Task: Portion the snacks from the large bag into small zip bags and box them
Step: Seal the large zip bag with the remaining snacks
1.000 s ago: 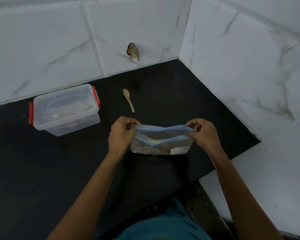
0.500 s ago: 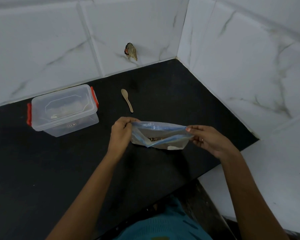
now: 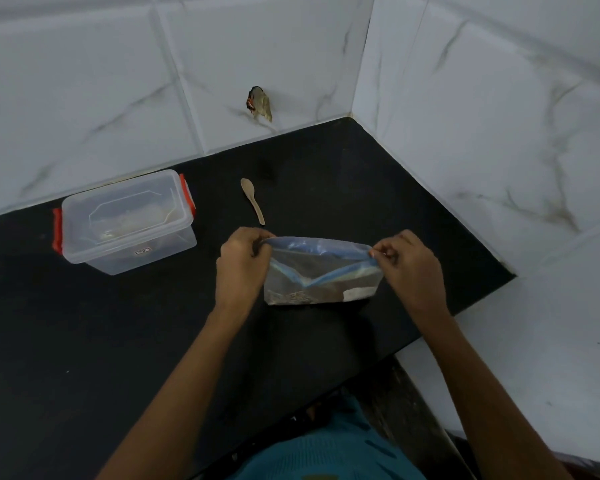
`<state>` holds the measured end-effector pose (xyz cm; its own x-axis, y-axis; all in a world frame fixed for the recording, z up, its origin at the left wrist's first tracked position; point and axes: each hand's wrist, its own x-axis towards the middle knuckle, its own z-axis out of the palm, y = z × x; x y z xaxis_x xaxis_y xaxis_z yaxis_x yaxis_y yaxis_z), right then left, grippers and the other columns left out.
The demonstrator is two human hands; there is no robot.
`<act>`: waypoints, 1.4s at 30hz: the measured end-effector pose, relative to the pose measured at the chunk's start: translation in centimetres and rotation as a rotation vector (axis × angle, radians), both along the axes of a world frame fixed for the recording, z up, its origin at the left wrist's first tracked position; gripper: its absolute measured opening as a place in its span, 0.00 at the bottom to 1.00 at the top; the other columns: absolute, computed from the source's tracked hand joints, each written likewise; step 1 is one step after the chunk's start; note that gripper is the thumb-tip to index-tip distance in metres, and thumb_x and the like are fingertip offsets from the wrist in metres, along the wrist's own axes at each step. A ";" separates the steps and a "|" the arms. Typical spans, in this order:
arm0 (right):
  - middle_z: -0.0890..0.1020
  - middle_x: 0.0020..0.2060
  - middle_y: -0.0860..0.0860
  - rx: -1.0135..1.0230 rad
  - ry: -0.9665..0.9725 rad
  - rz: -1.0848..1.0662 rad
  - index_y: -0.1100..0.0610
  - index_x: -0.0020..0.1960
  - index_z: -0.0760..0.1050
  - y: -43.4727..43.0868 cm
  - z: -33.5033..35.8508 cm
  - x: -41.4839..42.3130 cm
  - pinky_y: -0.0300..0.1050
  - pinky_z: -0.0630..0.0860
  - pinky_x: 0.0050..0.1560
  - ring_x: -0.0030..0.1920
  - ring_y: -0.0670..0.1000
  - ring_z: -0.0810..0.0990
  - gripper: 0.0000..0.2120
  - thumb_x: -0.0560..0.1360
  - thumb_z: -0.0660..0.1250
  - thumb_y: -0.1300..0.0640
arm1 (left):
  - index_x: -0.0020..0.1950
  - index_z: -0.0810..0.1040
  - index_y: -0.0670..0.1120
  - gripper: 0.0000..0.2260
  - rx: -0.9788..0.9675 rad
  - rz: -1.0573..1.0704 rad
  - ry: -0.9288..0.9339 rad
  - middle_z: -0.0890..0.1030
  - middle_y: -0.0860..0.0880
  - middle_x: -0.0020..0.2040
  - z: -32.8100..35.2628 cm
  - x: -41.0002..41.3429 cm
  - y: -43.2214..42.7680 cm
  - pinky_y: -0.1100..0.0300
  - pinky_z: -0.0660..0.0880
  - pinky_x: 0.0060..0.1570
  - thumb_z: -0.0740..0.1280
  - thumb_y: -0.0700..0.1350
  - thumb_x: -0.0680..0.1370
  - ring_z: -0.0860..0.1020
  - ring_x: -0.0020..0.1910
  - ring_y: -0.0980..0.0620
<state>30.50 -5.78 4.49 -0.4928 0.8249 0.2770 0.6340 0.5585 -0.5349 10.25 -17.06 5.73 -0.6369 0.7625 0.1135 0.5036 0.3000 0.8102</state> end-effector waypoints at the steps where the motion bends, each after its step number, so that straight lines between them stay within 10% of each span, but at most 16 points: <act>1: 0.76 0.44 0.54 0.000 0.014 -0.063 0.63 0.49 0.76 -0.2 0.0 -0.1 0.33 0.69 0.39 0.41 0.45 0.74 0.08 0.73 0.68 0.59 | 0.54 0.77 0.43 0.08 0.000 0.000 0.026 0.72 0.53 0.49 0.0 0.2 0.0 0.69 0.73 0.40 0.61 0.37 0.78 0.75 0.43 0.59; 6: 0.74 0.38 0.49 -0.197 0.037 -0.266 0.57 0.46 0.73 -0.3 -0.2 -0.9 0.34 0.69 0.35 0.37 0.45 0.74 0.08 0.77 0.63 0.52 | 0.55 0.74 0.44 0.08 -0.093 -0.026 -0.122 0.74 0.51 0.44 -0.1 0.4 0.5 0.62 0.78 0.39 0.56 0.40 0.81 0.77 0.40 0.56; 11: 0.79 0.43 0.48 -0.814 0.362 -0.254 0.55 0.52 0.75 0.5 1.1 -0.9 0.35 0.72 0.39 0.44 0.44 0.78 0.07 0.74 0.67 0.57 | 0.50 0.72 0.51 0.07 -0.075 0.000 -0.461 0.73 0.52 0.47 0.1 -0.1 0.8 0.50 0.79 0.50 0.56 0.41 0.80 0.75 0.52 0.50; 17: 0.78 0.49 0.51 -0.993 0.469 -0.302 0.54 0.53 0.74 0.8 1.8 -0.5 0.41 0.78 0.45 0.50 0.49 0.79 0.12 0.72 0.67 0.65 | 0.63 0.71 0.45 0.15 0.004 -0.063 -0.975 0.76 0.48 0.53 1.1 -0.2 0.8 0.60 0.78 0.45 0.60 0.35 0.77 0.77 0.51 0.52; 25: 0.78 0.47 0.52 -1.085 0.641 -0.413 0.58 0.52 0.73 0.9 1.8 -1.8 0.40 0.78 0.41 0.47 0.49 0.80 0.10 0.72 0.67 0.66 | 0.61 0.72 0.47 0.17 -0.064 -0.023 -0.607 0.75 0.53 0.49 0.5 -0.1 0.7 0.70 0.77 0.33 0.67 0.35 0.74 0.78 0.44 0.57; 32: 0.72 0.49 0.53 -0.445 0.177 -0.408 0.55 0.40 0.71 0.6 2.0 -2.3 0.42 0.76 0.43 0.43 0.49 0.76 0.06 0.73 0.65 0.63 | 0.56 0.76 0.41 0.09 -0.167 0.082 0.172 0.72 0.46 0.58 0.6 0.2 0.8 0.63 0.74 0.44 0.64 0.41 0.77 0.75 0.47 0.54; 38: 0.74 0.40 0.50 -0.363 0.003 -0.333 0.56 0.44 0.72 0.8 3.0 -1.7 0.35 0.70 0.35 0.38 0.44 0.75 0.03 0.77 0.62 0.59 | 0.52 0.73 0.45 0.05 -0.104 -0.011 -0.161 0.76 0.50 0.41 1.4 -1.7 1.4 0.63 0.76 0.37 0.60 0.41 0.79 0.77 0.35 0.56; 42: 0.79 0.46 0.56 -0.497 0.085 -0.344 0.60 0.48 0.75 1.2 3.0 -2.0 0.45 0.78 0.47 0.44 0.50 0.79 0.07 0.78 0.59 0.61 | 0.51 0.71 0.46 0.03 -0.062 0.013 -0.268 0.76 0.52 0.41 1.0 -1.7 1.1 0.67 0.77 0.34 0.59 0.42 0.80 0.79 0.35 0.57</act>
<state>28.54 -4.62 7.46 -0.1683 0.9735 -0.1550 0.6778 0.0001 -0.7353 8.51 -15.96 6.71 -0.6476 0.7544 -0.1071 0.2692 0.3581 0.8940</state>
